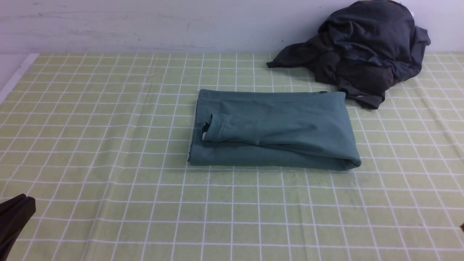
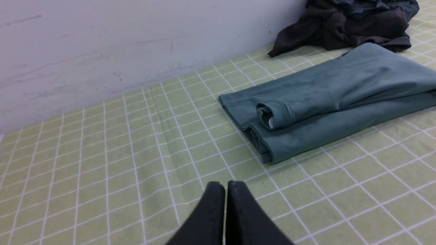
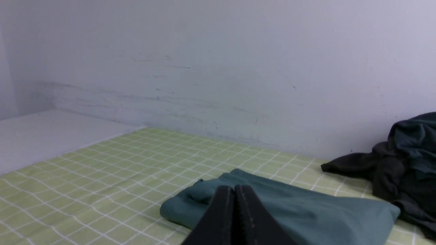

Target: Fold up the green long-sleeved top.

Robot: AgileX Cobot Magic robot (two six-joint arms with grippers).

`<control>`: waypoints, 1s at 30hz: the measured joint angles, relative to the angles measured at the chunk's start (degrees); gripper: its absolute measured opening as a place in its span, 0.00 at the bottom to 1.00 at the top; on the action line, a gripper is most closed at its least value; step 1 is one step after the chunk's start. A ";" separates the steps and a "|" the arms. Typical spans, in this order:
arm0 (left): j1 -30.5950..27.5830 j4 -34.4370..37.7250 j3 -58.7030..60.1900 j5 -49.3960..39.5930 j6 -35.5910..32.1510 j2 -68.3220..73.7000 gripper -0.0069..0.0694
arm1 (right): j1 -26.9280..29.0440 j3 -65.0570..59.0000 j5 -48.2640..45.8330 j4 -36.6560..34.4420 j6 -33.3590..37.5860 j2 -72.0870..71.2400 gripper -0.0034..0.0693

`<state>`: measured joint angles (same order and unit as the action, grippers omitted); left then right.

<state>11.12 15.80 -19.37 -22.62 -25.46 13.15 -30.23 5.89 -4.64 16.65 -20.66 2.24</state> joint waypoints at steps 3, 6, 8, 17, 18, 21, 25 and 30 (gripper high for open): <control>0.00 0.00 0.00 0.00 0.00 0.00 0.09 | 0.00 0.00 0.65 0.43 0.01 -0.29 0.03; 0.00 0.00 0.00 0.00 0.00 0.00 0.09 | 0.00 0.00 -1.59 2.35 0.06 -0.64 0.03; 0.00 0.00 0.00 -0.06 0.00 0.00 0.09 | 0.00 0.00 -5.62 3.86 0.06 -0.64 0.03; 0.00 0.02 0.00 -0.25 0.00 -0.02 0.09 | 2.61 -4.68 -12.92 2.17 0.07 -2.86 0.03; 0.00 0.15 0.00 -0.33 0.00 -0.02 0.09 | 4.55 -5.92 -12.71 -1.10 0.63 -2.85 0.03; 0.00 0.15 0.00 -0.45 0.00 -0.02 0.09 | 9.59 -7.44 -12.59 -10.64 3.79 -2.85 0.03; 0.00 0.15 0.00 -0.85 0.00 -0.02 0.09 | 18.27 -7.50 -10.78 -19.42 10.82 -2.85 0.03; 0.00 0.15 0.00 -1.11 0.00 -0.02 0.09 | 26.63 -7.50 -10.29 -20.74 15.84 -2.85 0.03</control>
<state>11.12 15.95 -19.37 -23.73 -25.46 13.13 -3.60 -1.61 -14.93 -4.08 -4.82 -0.61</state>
